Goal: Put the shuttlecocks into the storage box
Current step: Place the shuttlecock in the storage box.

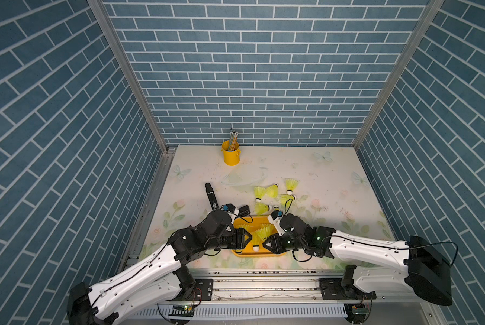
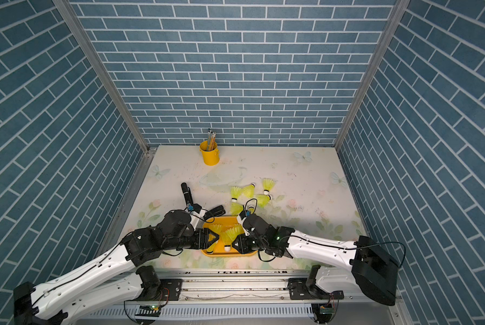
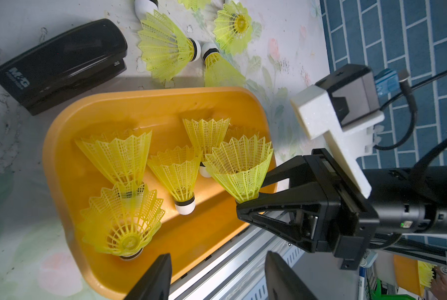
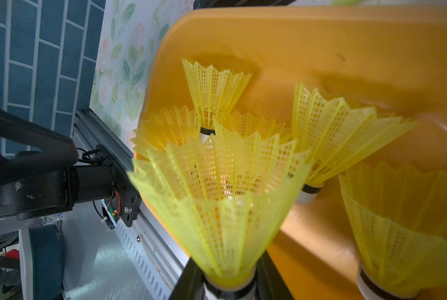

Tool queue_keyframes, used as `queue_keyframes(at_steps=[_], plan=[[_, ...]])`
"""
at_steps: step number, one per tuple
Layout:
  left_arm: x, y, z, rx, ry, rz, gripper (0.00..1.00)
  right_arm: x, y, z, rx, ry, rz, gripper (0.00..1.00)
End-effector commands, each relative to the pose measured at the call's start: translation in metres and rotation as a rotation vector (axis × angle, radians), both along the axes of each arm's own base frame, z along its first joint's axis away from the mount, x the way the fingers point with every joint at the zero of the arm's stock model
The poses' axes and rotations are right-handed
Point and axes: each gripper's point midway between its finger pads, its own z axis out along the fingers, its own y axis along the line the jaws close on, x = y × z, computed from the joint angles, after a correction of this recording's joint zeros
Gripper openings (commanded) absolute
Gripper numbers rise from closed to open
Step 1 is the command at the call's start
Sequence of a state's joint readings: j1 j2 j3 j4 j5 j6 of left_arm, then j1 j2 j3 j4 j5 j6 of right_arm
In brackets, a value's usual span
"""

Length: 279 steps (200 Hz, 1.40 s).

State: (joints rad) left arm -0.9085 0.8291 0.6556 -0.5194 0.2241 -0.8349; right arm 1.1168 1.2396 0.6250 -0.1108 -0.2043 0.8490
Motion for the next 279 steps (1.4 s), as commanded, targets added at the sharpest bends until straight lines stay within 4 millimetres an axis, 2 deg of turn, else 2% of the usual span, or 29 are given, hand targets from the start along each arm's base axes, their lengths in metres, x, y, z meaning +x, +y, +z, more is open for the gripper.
queue_keyframes(at_steps=[1,37,134,225,279], plan=[[-0.001,0.0,-0.006,0.024,-0.007,0.003,0.63,0.003,0.002,-0.005,0.004,0.007,-0.036,0.17],[0.0,-0.004,-0.006,0.025,-0.013,-0.001,0.63,0.001,0.001,-0.015,-0.016,0.019,-0.035,0.18],[0.003,-0.008,-0.003,0.027,-0.021,-0.002,0.63,-0.005,-0.003,-0.025,-0.054,0.042,-0.024,0.24],[0.003,-0.01,-0.006,0.027,-0.018,-0.006,0.63,-0.004,-0.002,-0.022,-0.068,0.037,-0.011,0.41],[0.005,-0.012,-0.004,0.027,-0.024,-0.007,0.63,-0.003,-0.004,-0.016,-0.076,0.026,-0.011,0.43]])
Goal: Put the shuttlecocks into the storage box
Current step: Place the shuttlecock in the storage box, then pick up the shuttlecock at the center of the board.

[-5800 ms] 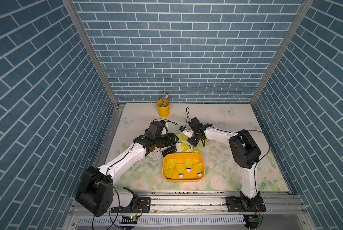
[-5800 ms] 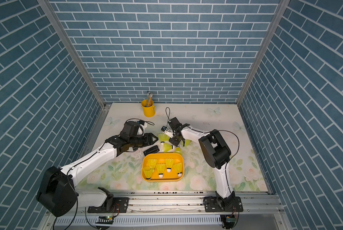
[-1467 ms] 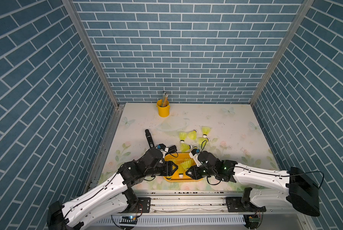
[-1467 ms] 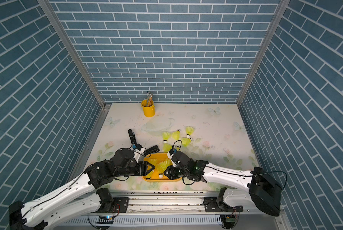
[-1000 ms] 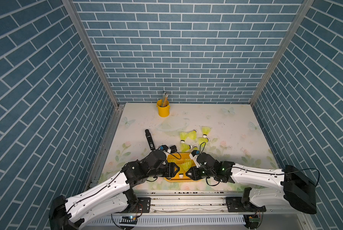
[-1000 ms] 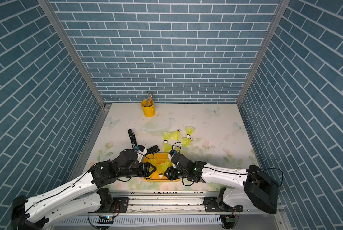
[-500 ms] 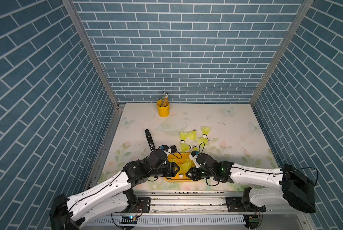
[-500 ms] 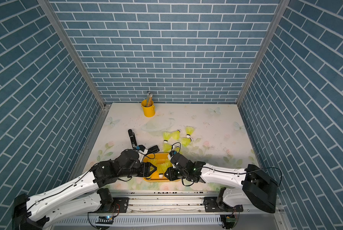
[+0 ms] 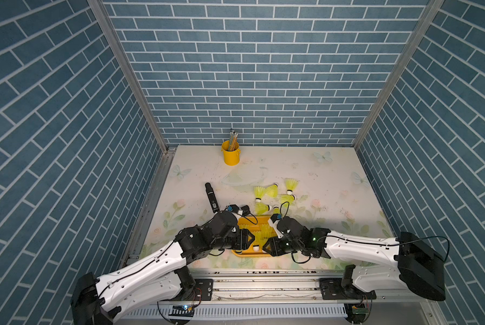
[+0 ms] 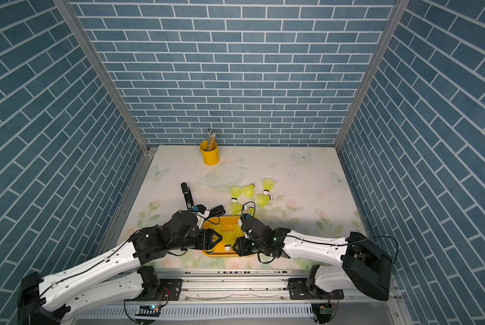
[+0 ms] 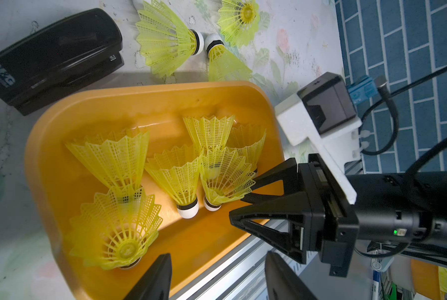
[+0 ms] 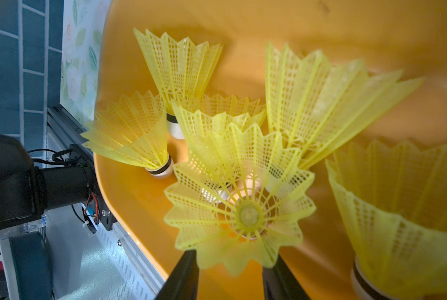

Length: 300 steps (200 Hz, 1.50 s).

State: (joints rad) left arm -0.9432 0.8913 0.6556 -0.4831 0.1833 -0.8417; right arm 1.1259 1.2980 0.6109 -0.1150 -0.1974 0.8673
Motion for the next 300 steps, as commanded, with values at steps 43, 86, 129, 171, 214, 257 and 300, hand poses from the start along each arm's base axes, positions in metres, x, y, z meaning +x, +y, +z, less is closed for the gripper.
queue_keyframes(at_steps=[43,86,129,171,214,257,300], plan=[[0.002,-0.004,0.006,-0.011,-0.021,-0.006,0.63,0.004,0.0,0.019,-0.015,-0.034,0.0,0.43],[0.005,-0.006,0.011,-0.021,-0.03,-0.001,0.64,0.007,-0.007,0.033,-0.036,-0.063,-0.009,0.44],[0.012,-0.011,0.025,-0.031,-0.059,0.006,0.64,0.037,-0.009,0.069,-0.062,-0.161,-0.057,0.46],[0.033,-0.024,0.044,-0.004,-0.102,-0.004,0.66,0.1,-0.014,0.098,-0.098,-0.23,-0.16,0.45],[0.068,-0.019,0.053,-0.003,-0.12,0.032,0.65,0.153,-0.029,0.103,-0.241,-0.414,-0.091,0.42],[0.1,-0.004,0.049,-0.004,-0.125,0.061,0.65,0.191,-0.056,0.098,-0.359,-0.573,0.178,0.44],[0.118,-0.003,0.039,0.008,-0.122,0.059,0.65,0.201,-0.062,0.068,-0.449,-0.611,0.404,0.42]])
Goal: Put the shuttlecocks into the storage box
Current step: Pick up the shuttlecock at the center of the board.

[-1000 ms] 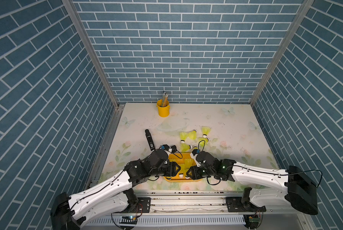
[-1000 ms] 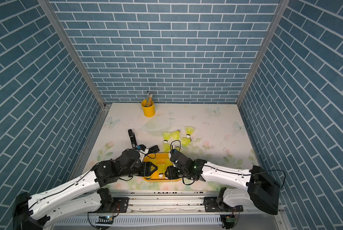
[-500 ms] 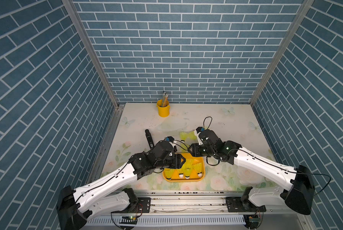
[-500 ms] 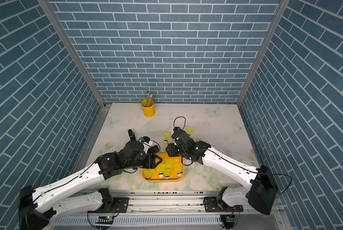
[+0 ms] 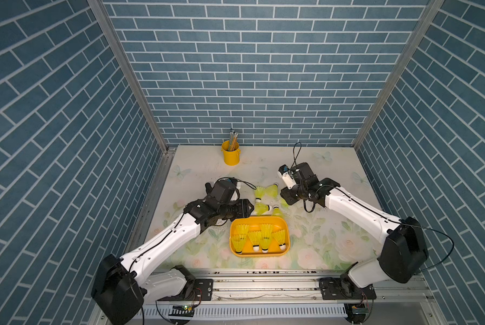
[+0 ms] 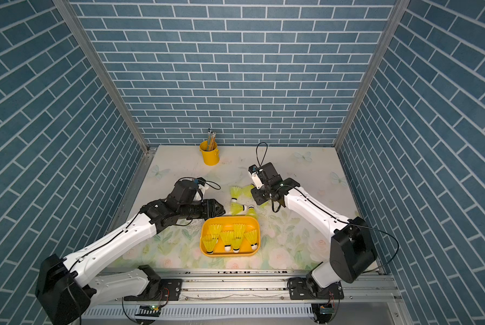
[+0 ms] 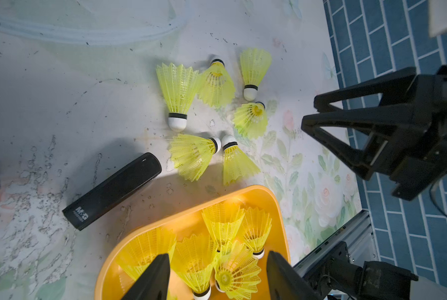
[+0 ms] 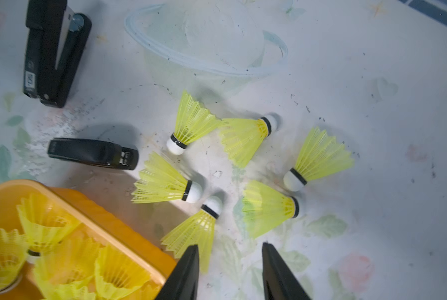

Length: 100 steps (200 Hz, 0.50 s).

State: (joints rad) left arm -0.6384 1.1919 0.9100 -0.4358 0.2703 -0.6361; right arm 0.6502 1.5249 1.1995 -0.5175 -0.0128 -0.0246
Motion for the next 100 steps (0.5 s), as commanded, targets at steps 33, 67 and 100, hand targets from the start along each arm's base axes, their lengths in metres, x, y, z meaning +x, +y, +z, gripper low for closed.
queue_keyframes(at_steps=[33,67,100], plan=[[0.019,-0.009,0.007,-0.025,-0.051,-0.041,0.65,-0.01,0.01,-0.037,-0.159,-0.143,0.418,0.43],[0.025,-0.011,0.001,-0.016,-0.039,-0.056,0.65,-0.016,0.026,-0.064,-0.172,-0.176,0.631,0.43],[0.031,-0.006,-0.009,-0.032,0.021,-0.064,0.66,-0.006,0.035,-0.087,-0.215,-0.154,0.705,0.43]])
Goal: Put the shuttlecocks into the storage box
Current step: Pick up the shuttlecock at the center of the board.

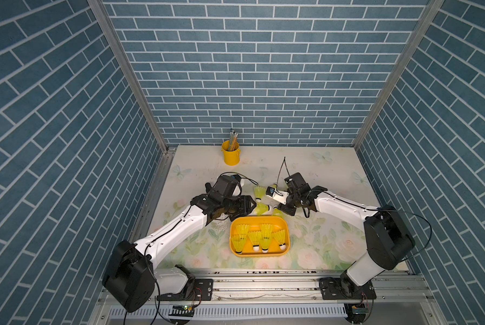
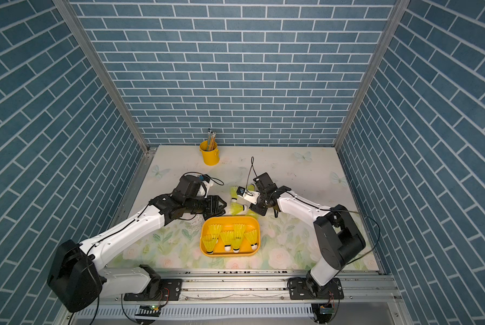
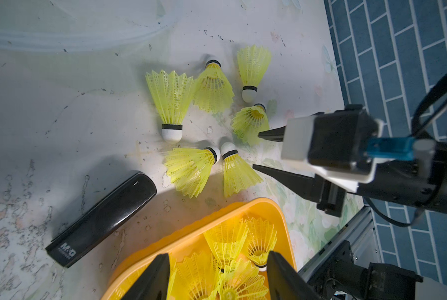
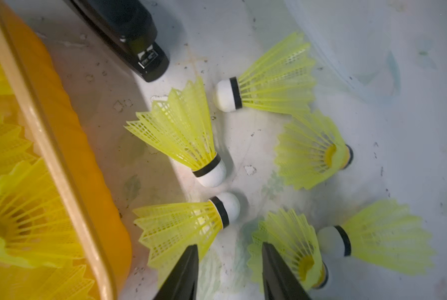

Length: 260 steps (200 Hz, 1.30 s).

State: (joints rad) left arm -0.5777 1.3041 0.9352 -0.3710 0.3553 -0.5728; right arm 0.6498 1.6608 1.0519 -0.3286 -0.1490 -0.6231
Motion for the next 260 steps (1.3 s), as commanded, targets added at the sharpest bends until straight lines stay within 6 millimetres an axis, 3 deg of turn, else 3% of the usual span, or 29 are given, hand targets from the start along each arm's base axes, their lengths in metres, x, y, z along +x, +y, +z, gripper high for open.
queue_keyframes(at_steps=[1,32,81,157,204,260], plan=[[0.008,0.001,0.004,-0.018,0.007,-0.022,0.66,0.009,0.017,-0.007,-0.008,-0.044,0.141,0.43],[0.016,0.007,-0.001,-0.013,0.04,-0.008,0.66,0.02,0.024,-0.012,-0.017,-0.057,0.17,0.43],[0.024,0.006,0.0,-0.023,0.032,0.002,0.66,0.018,0.035,-0.012,0.015,-0.026,0.205,0.43],[0.021,0.008,-0.002,-0.029,0.028,0.01,0.66,0.01,0.031,-0.031,-0.022,0.02,0.222,0.44],[0.02,0.009,-0.001,-0.033,0.028,0.016,0.66,0.008,0.039,-0.047,-0.046,0.039,0.252,0.47],[0.017,0.011,-0.002,-0.028,0.027,0.019,0.66,0.012,0.05,-0.051,-0.027,0.036,0.267,0.5]])
